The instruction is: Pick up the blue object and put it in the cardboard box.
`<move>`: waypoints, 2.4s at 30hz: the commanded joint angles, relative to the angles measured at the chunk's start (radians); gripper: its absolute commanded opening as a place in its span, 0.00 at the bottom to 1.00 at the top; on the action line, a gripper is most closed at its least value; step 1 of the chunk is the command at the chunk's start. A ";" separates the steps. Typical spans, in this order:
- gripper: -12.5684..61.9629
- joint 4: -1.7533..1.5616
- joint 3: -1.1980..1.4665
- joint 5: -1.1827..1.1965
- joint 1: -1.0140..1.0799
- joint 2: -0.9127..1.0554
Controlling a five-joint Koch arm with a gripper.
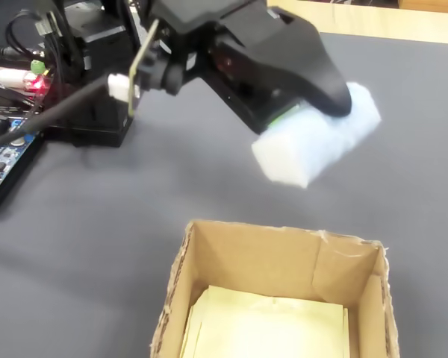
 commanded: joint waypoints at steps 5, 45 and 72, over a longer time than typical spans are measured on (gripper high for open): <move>0.42 0.075 -0.198 -0.029 0.075 -0.103; 0.57 -0.100 0.167 0.141 -0.330 0.299; 0.61 -0.222 0.844 0.311 -0.695 0.453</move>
